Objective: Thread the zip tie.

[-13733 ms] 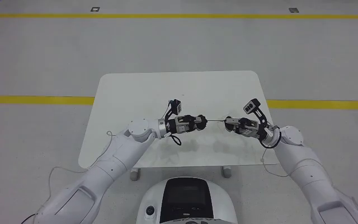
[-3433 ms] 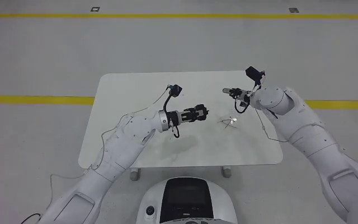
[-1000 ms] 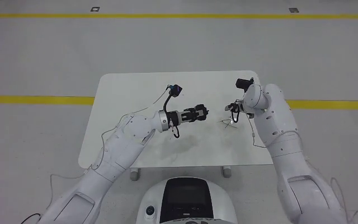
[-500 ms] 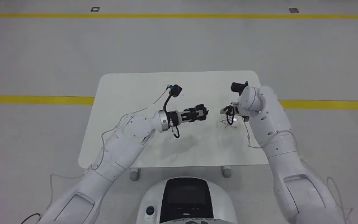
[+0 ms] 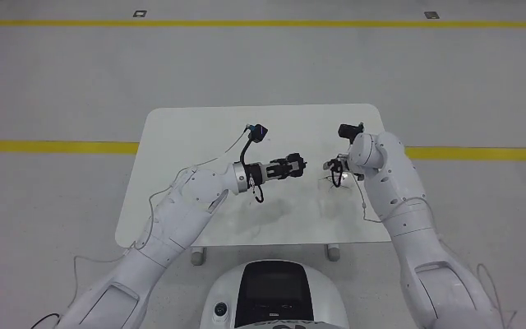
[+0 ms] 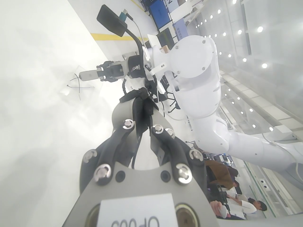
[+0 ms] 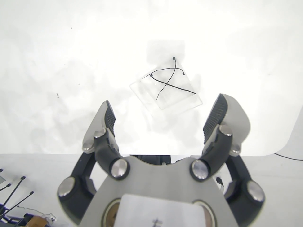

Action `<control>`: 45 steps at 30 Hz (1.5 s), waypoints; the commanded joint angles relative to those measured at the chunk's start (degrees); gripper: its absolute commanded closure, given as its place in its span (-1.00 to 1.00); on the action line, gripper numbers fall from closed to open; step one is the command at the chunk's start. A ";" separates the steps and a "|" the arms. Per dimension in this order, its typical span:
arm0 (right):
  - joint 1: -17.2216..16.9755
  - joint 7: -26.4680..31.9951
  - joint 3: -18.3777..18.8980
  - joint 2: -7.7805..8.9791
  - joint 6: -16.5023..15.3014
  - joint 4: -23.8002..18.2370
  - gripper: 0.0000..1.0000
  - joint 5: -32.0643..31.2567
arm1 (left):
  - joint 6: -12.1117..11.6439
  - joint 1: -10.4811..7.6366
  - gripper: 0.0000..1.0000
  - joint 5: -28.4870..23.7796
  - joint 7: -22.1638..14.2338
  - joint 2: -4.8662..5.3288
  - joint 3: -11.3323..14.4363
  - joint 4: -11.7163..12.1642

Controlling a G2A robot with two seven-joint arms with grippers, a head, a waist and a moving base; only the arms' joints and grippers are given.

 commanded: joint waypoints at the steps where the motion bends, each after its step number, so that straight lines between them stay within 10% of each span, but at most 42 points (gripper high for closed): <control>1: -0.28 0.00 0.33 -0.16 0.00 -0.29 0.10 -0.05 | 0.00 0.00 1.00 0.00 0.00 0.00 0.00 0.00; 45: 3.35 -3.81 7.88 -7.49 0.00 16.46 0.64 -8.73 | 0.00 0.00 1.00 0.00 0.00 0.00 0.00 0.00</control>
